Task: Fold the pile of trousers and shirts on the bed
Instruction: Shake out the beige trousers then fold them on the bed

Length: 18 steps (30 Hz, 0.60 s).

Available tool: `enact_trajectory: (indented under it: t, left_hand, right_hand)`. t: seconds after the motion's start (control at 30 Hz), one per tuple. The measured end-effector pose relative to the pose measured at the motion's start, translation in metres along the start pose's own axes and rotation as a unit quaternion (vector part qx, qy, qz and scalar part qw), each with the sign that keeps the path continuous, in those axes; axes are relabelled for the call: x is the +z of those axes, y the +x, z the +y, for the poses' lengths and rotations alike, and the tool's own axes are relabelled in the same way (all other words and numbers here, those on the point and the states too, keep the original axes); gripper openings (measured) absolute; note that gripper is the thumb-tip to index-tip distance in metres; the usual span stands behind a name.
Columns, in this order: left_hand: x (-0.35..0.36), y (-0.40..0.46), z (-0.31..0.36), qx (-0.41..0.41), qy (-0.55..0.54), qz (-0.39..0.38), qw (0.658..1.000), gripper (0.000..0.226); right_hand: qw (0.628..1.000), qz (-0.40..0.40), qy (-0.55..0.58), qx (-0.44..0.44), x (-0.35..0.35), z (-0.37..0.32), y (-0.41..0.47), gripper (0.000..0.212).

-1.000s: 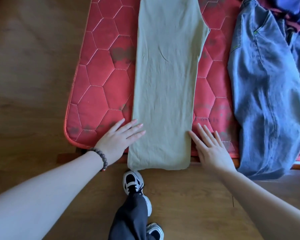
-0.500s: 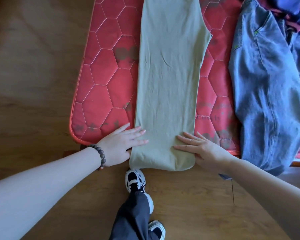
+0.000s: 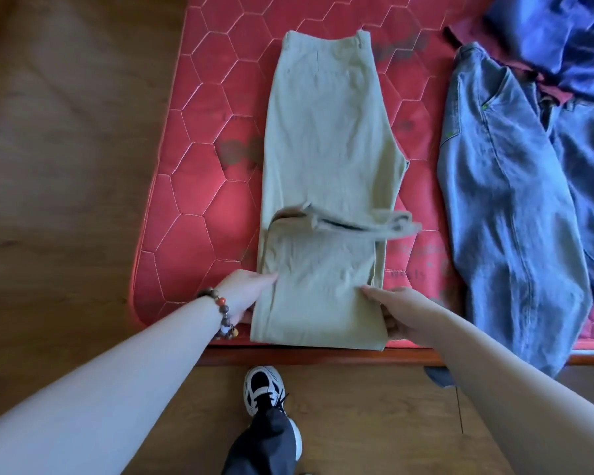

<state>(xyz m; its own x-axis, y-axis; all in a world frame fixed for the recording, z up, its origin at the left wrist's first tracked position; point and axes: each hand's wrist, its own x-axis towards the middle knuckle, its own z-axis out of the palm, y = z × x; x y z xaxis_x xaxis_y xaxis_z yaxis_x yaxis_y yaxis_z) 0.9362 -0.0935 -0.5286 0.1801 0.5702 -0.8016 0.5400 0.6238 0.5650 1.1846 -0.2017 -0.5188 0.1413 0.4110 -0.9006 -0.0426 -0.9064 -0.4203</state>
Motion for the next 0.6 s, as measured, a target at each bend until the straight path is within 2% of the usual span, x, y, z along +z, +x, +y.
enact_trajectory:
  t: [0.07, 0.13, 0.3, 0.4, 0.53, 0.6]
  left_hand:
    - [-0.004, 0.003, 0.000, 0.066, 0.140, 0.051, 0.987, 0.041]
    - [-0.002, 0.005, 0.006, 0.102, 0.174, 0.106, 0.974, 0.038]
    - [0.007, 0.021, 0.037, 0.107, 0.088, 0.132, 0.982, 0.030]
    - [0.008, 0.036, 0.054, 0.106, 0.057, 0.161, 0.980, 0.024]
    - [0.006, 0.053, 0.081, 0.118, 0.019, 0.156, 0.980, 0.016]
    - [0.003, 0.060, 0.094, 0.119, 0.003, 0.156, 0.980, 0.013]
  right_hand:
    - [0.998, 0.049, -0.019, -0.034, -0.004, 0.002, 0.004, 0.039]
    - [0.992, 0.105, 0.001, -0.074, -0.004, -0.002, 0.004, 0.038]
    - [0.980, 0.149, 0.089, -0.095, -0.002, -0.022, 0.019, 0.033]
    - [0.967, 0.205, 0.093, -0.119, 0.002, -0.037, 0.029, 0.038]
    - [0.957, 0.189, 0.132, -0.178, 0.014, -0.062, 0.041, 0.043]
    - [0.958, 0.197, 0.108, -0.178, 0.017, -0.077, 0.046, 0.031]
